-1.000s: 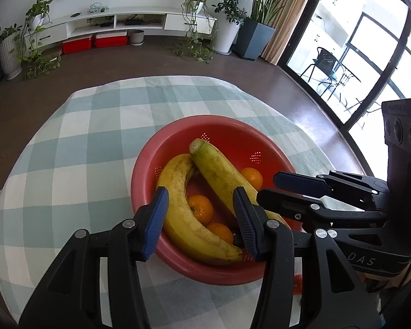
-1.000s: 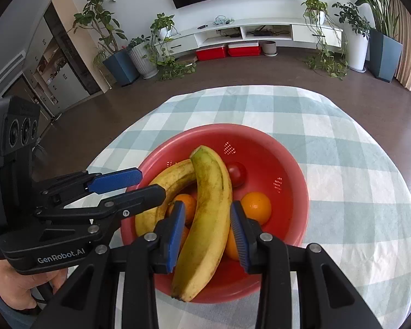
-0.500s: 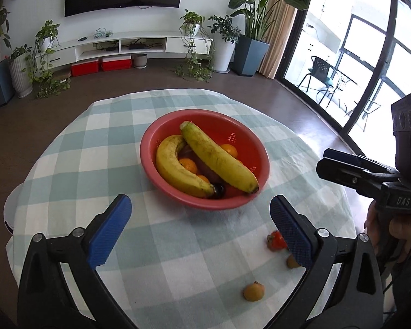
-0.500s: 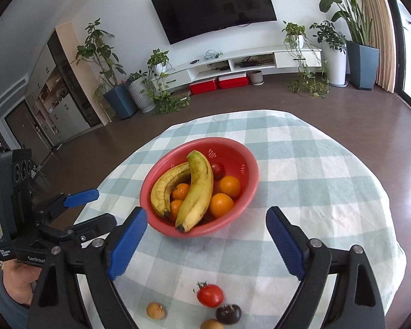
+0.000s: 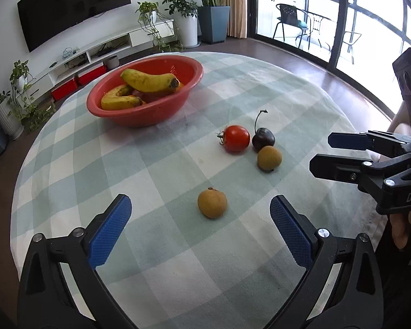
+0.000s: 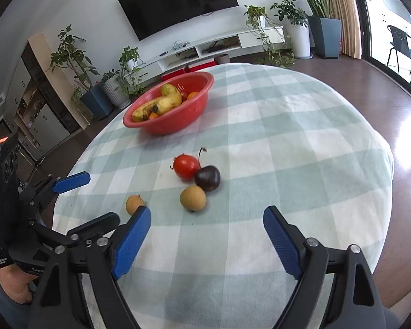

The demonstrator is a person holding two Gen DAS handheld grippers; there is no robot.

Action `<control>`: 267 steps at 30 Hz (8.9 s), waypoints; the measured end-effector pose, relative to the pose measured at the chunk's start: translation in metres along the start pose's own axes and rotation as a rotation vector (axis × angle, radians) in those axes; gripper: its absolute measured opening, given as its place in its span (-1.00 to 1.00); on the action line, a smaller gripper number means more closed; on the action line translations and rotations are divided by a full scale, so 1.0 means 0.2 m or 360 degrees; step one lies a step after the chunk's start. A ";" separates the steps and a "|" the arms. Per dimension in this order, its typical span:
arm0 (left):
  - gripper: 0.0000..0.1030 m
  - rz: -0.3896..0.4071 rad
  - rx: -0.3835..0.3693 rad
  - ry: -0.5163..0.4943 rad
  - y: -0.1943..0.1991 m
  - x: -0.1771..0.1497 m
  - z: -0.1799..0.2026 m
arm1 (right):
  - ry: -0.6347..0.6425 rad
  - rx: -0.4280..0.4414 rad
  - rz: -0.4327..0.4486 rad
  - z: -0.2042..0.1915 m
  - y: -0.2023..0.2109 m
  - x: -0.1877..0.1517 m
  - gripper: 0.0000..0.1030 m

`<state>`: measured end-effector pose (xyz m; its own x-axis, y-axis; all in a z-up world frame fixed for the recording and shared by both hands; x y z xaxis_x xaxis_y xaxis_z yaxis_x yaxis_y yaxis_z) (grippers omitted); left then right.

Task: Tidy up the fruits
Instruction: 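Open both grippers and withdraw them from the bowl toward the remaining fruit, then grasp the brown kiwi with the left gripper while the right gripper grasps the dark plum, then carry the kiwi and plum into the red bowl and open both grippers, then withdraw both grippers from the red bowl toward the tomato and small kiwi, then grasp the red tomato with the left gripper while the right gripper grasps the small brown kiwi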

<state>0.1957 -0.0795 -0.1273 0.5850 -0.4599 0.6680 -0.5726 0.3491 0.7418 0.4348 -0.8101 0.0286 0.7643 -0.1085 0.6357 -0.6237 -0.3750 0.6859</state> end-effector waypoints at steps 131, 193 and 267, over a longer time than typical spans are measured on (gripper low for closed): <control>-0.49 0.0023 -0.0007 0.0304 -0.58 0.77 -0.69 | 0.0355 0.0078 -0.0164 -0.23 -0.74 0.91 -0.36; 0.99 0.0162 -0.0042 0.0492 0.11 -0.12 -0.17 | 0.0345 -0.0029 -0.0051 -0.10 -0.11 0.07 0.39; -0.39 -0.0229 -0.0331 -0.0177 -0.55 0.29 0.22 | 0.0052 -0.0029 0.0051 0.16 -0.09 0.12 -0.41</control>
<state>0.2674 -0.1810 -0.1723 0.5787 -0.5997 0.5527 -0.3509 0.4287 0.8325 0.4699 -0.8348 0.0199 0.7383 -0.0898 0.6685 -0.6508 -0.3552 0.6710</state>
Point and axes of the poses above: each gripper's, at about its wrist camera, not at the fingertips, and y roughly against the way its jaws point, z to its right, x to its top, the point moved 9 cm from there along -y, roughly the way its jaws point, and after that the axes turned 3 degrees about z, right-handed, at the moved point
